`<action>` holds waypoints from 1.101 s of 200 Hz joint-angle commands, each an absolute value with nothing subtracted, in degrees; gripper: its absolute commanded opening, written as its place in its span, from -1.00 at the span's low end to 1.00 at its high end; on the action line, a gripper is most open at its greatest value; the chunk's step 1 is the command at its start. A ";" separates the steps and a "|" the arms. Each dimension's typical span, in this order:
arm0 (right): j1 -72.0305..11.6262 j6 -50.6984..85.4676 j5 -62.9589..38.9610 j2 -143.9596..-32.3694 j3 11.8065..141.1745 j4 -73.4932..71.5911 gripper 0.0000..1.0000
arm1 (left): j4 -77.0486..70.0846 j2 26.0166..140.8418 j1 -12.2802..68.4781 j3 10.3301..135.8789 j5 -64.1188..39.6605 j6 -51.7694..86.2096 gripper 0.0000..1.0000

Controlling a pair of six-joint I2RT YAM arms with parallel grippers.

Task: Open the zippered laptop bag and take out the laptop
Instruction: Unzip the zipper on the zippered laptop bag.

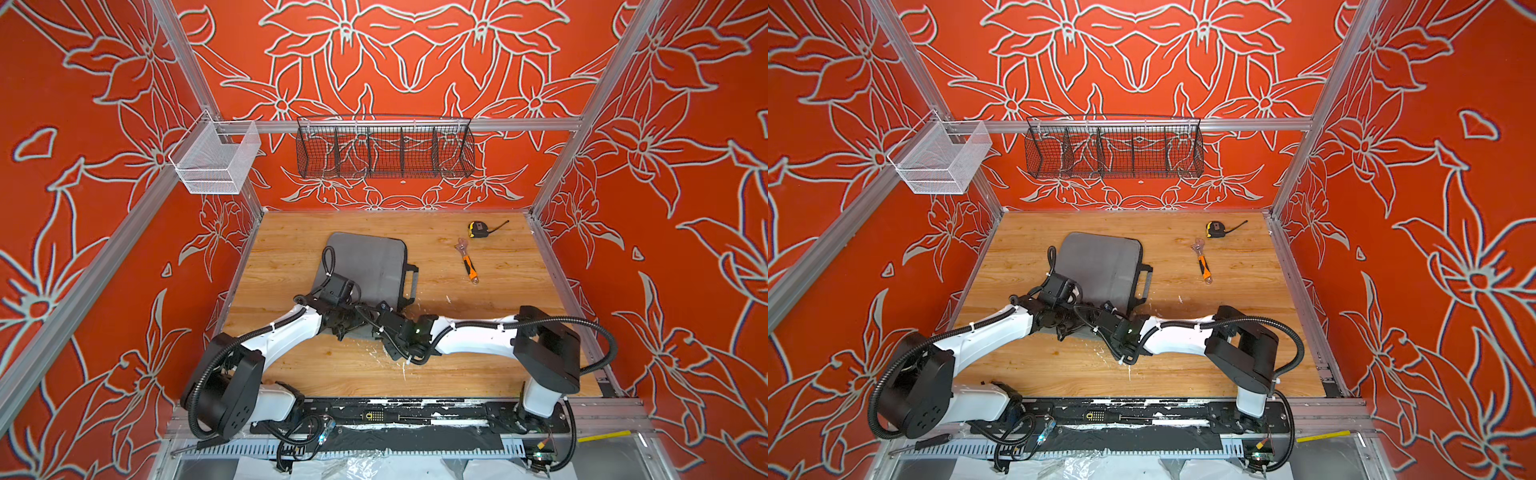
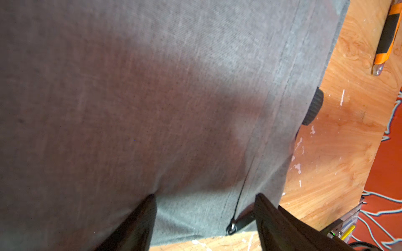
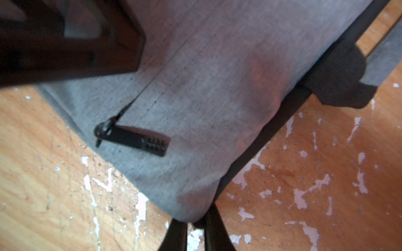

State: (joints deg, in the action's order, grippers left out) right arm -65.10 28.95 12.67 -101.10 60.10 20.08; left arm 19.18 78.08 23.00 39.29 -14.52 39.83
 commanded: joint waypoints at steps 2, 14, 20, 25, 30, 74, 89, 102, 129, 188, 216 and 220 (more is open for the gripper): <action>-63.20 31.07 7.15 -98.60 56.01 21.77 -1.00 | 23.47 81.19 23.03 34.62 -10.00 39.03 0.46; -62.60 31.07 4.24 -97.89 53.97 18.26 -0.69 | 23.60 80.82 23.01 34.50 -9.92 38.73 0.46; -62.58 30.88 3.17 -97.66 53.16 16.77 -0.48 | 23.71 80.65 23.04 34.48 -9.93 38.57 0.46; -62.58 30.92 2.57 -97.69 52.73 15.94 -0.36 | 23.88 80.51 23.03 34.47 -9.77 38.50 0.46; -62.58 31.02 2.16 -97.71 52.43 15.29 -0.28 | 24.06 80.35 23.07 34.59 -9.67 38.41 0.46; -62.82 30.55 2.50 -98.88 53.22 14.76 -0.23 | 24.87 79.70 23.03 34.87 -9.40 38.23 0.46; -63.08 29.83 3.21 -98.88 53.18 14.61 -0.31 | 25.04 79.43 22.98 34.74 -9.32 38.27 0.46; -63.36 29.06 4.22 -98.79 53.26 15.00 -0.51 | 25.31 79.36 23.03 34.80 -9.15 38.24 0.46; -64.20 27.62 7.13 -97.61 53.26 16.53 -0.89 | 25.57 79.05 23.06 34.65 -8.96 38.32 0.46; -64.51 28.16 9.52 -92.09 48.91 12.50 -1.00 | 26.62 78.02 23.03 34.65 -8.69 37.72 0.46; -64.41 29.32 8.99 -89.94 45.78 9.13 -1.00 | 27.33 75.52 23.11 34.81 -9.59 37.66 0.46; -64.43 29.35 8.54 -89.69 45.37 8.46 -1.00 | 27.33 75.07 23.07 34.84 -9.85 37.69 0.46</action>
State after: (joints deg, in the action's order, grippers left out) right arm -64.42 27.62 6.61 -91.83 48.25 9.85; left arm 18.83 75.16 23.27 37.82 -14.06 38.17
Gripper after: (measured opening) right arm 0.048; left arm 0.731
